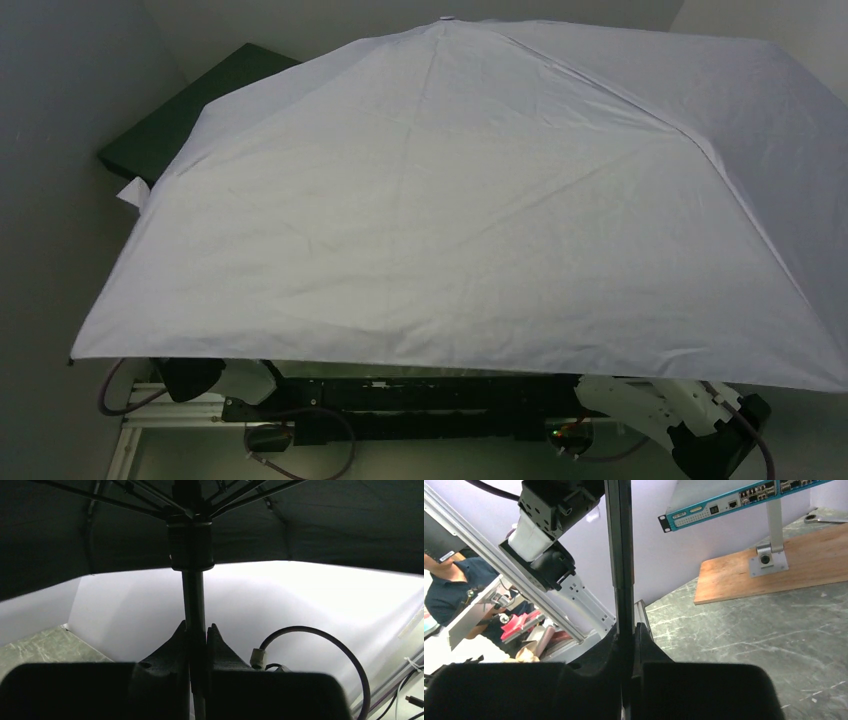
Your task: Open the umbrella
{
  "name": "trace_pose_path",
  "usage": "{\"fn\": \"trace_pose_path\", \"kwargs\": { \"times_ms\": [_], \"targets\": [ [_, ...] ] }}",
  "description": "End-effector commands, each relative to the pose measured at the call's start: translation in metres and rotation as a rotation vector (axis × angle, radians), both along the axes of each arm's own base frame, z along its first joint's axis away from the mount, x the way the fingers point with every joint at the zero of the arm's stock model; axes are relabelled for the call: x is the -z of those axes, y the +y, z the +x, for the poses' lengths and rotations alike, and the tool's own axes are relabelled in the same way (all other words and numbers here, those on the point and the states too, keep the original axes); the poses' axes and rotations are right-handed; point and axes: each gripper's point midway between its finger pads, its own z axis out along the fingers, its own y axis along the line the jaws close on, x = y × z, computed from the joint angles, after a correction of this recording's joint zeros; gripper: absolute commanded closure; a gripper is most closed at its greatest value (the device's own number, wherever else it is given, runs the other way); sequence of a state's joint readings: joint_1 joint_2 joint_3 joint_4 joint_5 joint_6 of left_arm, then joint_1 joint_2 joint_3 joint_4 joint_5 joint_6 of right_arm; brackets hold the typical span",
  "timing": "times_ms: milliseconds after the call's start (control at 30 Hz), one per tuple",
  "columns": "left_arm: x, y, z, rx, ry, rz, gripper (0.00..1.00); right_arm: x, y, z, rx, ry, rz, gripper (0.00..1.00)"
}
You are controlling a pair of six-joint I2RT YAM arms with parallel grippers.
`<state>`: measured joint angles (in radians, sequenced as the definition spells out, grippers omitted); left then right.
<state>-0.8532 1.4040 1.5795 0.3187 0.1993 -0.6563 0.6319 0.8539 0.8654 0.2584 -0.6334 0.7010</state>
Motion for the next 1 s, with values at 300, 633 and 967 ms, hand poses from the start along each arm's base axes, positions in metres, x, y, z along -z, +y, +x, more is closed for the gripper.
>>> {"fn": "trace_pose_path", "kwargs": {
  "times_ms": [300, 633, 967],
  "targets": [
    [0.026, 0.01, -0.031, 0.041, -0.178, 0.101, 0.17, -0.076, -0.016, 0.012, 0.134, -0.08, 0.121, 1.0],
    [0.08, 0.034, -0.057, 0.067, -0.155, 0.165, 0.13, -0.109, -0.034, 0.03, 0.293, -0.118, 0.182, 1.0],
    [0.152, 0.015, -0.095, 0.283, -0.08, 0.231, 0.35, -0.126, -0.033, 0.034, 0.303, -0.14, 0.2, 1.0]
  ]
}}
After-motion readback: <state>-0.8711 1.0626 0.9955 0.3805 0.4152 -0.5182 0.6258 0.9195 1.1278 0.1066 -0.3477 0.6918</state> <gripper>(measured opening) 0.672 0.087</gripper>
